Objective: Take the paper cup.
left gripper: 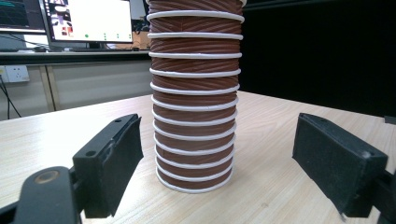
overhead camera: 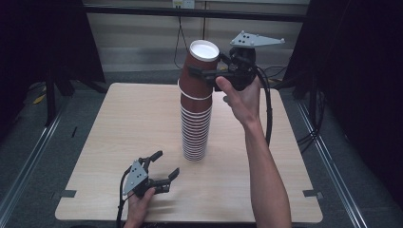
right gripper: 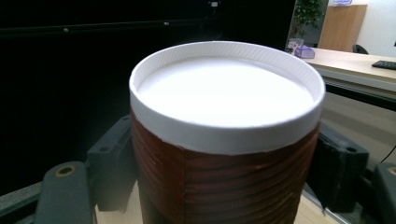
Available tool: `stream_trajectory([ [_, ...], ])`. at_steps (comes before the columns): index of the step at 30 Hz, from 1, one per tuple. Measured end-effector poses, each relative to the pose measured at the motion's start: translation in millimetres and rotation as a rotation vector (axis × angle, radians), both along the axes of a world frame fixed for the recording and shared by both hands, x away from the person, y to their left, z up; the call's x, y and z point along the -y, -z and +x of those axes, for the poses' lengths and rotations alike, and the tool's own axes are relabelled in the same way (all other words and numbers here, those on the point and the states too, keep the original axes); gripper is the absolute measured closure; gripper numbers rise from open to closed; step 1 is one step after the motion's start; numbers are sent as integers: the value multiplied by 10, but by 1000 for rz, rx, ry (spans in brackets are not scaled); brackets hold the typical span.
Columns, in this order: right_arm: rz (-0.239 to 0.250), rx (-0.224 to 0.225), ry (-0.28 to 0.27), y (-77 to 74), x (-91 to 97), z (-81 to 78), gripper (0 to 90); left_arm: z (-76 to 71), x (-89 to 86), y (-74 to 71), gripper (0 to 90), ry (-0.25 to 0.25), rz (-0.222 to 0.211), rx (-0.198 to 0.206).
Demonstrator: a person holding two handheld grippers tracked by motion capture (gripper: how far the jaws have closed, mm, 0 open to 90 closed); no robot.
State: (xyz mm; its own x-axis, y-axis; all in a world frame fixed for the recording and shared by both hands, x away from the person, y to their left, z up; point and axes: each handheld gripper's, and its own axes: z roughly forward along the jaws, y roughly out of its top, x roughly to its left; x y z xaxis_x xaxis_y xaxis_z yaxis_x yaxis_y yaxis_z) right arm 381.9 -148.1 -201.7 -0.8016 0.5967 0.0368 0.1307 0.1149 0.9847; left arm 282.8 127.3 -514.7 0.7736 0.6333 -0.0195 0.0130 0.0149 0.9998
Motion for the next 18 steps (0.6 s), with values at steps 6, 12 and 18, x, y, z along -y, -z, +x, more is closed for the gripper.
stream_trajectory([
  [6, 38, 21, 0, -27, 25, -18, 219, 0, 1, 0, 155, 1, -1, 0],
  [12, 66, 29, 2, -42, 46, -32, 220, 0, 1, 0, 155, 1, -1, 0],
  [18, 94, 45, -5, -65, 80, -50, 221, 0, 0, 0, 155, 0, -1, 0],
])
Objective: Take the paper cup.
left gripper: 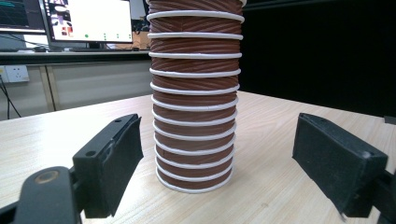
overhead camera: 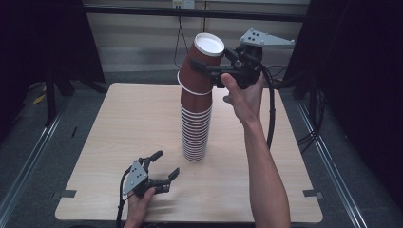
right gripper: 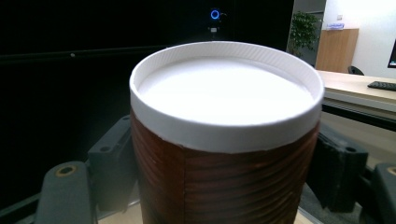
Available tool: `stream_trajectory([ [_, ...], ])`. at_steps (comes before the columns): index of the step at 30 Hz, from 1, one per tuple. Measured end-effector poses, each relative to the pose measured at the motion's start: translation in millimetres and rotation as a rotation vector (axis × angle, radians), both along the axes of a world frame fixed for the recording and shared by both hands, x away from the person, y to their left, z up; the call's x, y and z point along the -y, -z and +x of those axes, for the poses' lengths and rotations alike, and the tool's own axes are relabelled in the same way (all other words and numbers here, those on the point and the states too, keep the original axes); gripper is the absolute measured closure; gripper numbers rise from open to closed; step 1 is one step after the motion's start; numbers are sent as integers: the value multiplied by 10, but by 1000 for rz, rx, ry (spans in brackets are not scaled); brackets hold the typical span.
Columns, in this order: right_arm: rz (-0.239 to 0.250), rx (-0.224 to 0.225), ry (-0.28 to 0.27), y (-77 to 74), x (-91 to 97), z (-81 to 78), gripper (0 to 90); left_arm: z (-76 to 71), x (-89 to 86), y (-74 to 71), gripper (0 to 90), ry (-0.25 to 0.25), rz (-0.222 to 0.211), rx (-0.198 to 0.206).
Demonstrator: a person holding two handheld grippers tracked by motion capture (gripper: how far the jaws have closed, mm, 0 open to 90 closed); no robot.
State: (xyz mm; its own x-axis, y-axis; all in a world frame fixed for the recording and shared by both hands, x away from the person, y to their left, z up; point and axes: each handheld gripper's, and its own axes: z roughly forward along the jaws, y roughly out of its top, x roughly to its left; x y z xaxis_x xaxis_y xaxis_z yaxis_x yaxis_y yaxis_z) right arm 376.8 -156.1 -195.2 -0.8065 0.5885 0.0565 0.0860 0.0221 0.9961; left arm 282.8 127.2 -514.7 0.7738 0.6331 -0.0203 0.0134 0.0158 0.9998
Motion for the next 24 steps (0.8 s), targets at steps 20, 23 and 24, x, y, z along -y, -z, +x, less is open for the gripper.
stream_trajectory([
  [20, 109, 31, -18, -75, 161, -68, 220, 0, 0, 0, 154, 0, 0, 1],
  [23, 121, 37, -18, -83, 194, -79, 220, -1, 0, 0, 154, 0, 0, 0],
  [24, 123, 37, -15, -88, 207, -83, 220, 1, 0, 1, 154, 1, -1, 1],
])
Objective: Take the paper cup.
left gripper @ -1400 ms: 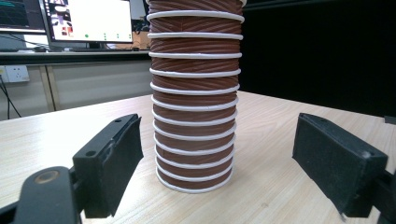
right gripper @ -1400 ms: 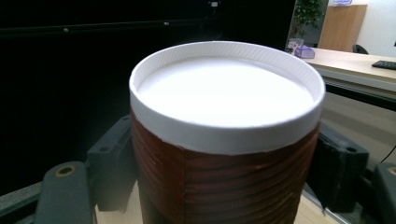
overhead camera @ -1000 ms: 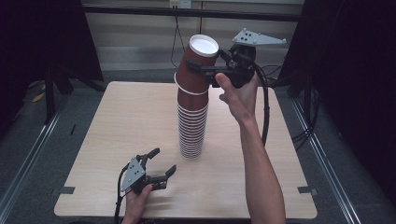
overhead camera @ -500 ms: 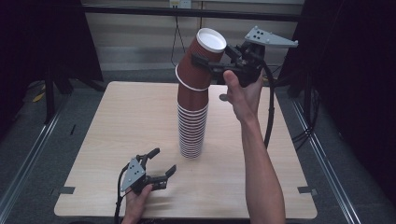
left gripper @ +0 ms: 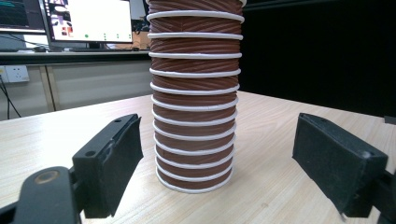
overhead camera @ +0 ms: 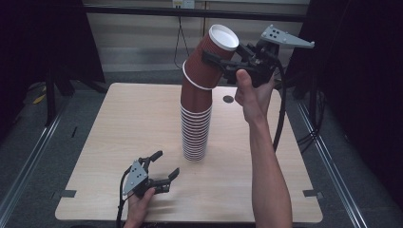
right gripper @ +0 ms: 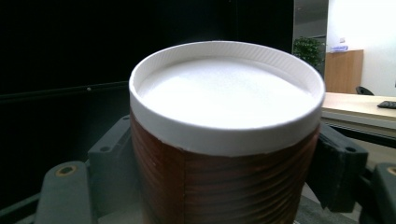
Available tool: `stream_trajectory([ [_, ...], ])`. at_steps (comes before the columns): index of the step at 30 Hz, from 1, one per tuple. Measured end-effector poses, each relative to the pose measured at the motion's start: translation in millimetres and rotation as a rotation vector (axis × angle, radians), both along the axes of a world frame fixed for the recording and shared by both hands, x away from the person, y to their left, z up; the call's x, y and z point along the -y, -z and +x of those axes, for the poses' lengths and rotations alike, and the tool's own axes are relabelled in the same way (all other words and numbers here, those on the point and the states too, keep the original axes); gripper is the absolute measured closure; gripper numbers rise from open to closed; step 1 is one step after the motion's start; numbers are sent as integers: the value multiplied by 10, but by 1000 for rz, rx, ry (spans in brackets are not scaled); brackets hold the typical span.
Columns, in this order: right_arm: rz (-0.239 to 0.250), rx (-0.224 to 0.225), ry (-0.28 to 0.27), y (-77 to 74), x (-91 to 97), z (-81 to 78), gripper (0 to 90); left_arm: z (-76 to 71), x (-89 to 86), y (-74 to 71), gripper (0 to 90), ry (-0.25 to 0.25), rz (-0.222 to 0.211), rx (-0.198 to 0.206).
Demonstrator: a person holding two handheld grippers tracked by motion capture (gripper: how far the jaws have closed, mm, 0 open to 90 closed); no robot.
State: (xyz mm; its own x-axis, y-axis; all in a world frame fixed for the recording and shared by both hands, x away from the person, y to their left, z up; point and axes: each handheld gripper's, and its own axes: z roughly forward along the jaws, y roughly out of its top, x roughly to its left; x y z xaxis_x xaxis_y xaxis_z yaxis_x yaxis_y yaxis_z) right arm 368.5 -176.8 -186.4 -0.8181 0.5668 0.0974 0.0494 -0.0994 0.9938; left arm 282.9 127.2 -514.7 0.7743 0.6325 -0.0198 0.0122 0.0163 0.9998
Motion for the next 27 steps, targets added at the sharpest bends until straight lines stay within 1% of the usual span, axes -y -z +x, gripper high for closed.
stream_trajectory([
  [5, 10, 5, 2, -24, 68, -37, 220, -1, 0, 0, 154, -1, 1, -1],
  [9, 6, 14, 16, -46, 131, -73, 220, -1, 0, -1, 154, -1, 1, -1],
  [13, 14, 23, 27, -47, 211, -119, 220, 0, 0, 0, 154, 0, 0, 0],
  [18, 9, 23, 50, -49, 313, -171, 220, -2, 0, -1, 154, -2, 1, -1],
  [22, 6, 18, 61, -56, 388, -198, 220, 0, 5, 0, 154, -2, -4, -1],
  [24, 10, 18, 59, -54, 426, -208, 221, 3, 5, -2, 154, -1, 2, -3],
  [25, 6, 15, 67, -49, 447, -216, 221, -7, 18, 2, 154, -4, -15, -23],
  [26, 6, 15, 75, -42, 462, -221, 221, 10, 8, -6, 155, -2, 9, -10],
  [27, 6, 14, 76, -34, 482, -223, 221, 2, 23, -4, 154, -4, -5, -29],
])
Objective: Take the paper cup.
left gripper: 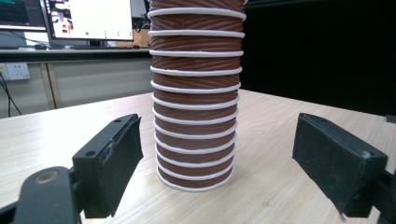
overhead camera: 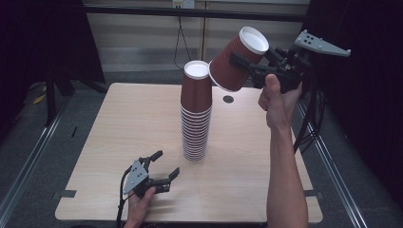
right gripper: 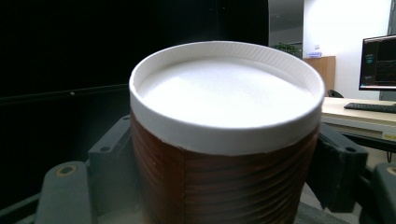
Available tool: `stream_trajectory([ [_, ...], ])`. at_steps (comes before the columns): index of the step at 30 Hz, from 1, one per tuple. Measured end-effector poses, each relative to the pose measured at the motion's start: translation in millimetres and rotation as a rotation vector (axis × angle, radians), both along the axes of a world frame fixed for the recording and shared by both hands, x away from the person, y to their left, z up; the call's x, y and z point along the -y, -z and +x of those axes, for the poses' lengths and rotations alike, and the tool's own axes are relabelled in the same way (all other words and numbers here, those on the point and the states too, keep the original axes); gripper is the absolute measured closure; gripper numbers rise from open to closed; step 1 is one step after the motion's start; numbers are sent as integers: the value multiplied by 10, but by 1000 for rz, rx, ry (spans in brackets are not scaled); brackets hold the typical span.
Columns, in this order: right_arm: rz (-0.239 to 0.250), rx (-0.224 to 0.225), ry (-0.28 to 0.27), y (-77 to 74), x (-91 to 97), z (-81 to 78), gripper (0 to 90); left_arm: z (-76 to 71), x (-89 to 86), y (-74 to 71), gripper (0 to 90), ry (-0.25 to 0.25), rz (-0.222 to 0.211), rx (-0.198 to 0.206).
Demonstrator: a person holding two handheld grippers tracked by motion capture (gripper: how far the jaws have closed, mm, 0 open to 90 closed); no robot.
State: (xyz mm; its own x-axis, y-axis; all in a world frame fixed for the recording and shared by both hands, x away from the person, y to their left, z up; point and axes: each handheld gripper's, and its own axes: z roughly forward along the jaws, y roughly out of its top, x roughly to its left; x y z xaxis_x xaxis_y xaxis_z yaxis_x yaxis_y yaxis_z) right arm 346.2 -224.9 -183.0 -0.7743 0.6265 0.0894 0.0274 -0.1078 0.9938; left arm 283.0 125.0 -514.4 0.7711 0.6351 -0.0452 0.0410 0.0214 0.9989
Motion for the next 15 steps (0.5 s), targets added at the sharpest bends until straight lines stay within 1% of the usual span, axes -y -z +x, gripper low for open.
stream_trajectory([
  [1, 2, -1, 1, 8, 15, -2, 221, 2, 2, -3, 154, 6, 11, -2],
  [2, 6, -1, 8, 20, 40, -7, 221, 6, 0, -5, 154, 7, 20, 6],
  [4, 7, 1, 13, 37, 80, -18, 220, 2, -2, -2, 155, 3, 10, 5],
  [5, 10, -1, 16, 42, 92, -22, 221, 14, -19, -3, 155, 5, 17, 17],
  [6, 8, -4, 23, 51, 113, -30, 221, 2, -8, 2, 156, 3, -7, 0],
  [7, 9, -6, 24, 58, 125, -32, 221, 0, -10, 2, 157, 7, -11, -5],
  [8, 8, -8, 25, 71, 144, -37, 221, 9, -20, 0, 157, 5, -1, 8],
  [9, 6, -9, 29, 83, 153, -40, 220, 15, -27, -3, 157, 6, 7, 9],
  [10, -1, -12, 32, 105, 168, -44, 221, 5, -14, 1, 157, 0, -14, -9],
  [13, -6, -21, 35, 161, 196, -55, 221, 39, -28, -7, 157, 4, -3, -23],
  [14, -9, -24, 39, 186, 203, -59, 221, 38, -23, -5, 156, 4, -14, -40],
  [15, -12, -24, 40, 201, 209, -60, 221, 54, -28, -12, 156, 14, -12, -46],
])
